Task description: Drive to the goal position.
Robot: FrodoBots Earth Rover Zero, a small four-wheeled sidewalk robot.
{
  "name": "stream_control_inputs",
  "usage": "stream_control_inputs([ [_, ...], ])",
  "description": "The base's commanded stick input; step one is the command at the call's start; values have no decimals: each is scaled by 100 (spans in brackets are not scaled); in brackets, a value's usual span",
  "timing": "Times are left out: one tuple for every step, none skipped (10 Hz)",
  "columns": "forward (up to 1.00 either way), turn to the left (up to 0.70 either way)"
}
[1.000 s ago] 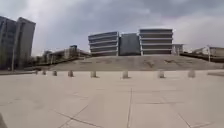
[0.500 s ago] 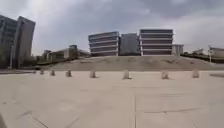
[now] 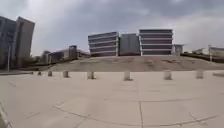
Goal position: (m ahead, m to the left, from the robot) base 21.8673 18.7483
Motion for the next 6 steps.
stream_control_inputs([
  [70, 0],
  [70, 0],
  [70, 0],
  [70, 0],
  [70, 0],
  [70, 0],
])
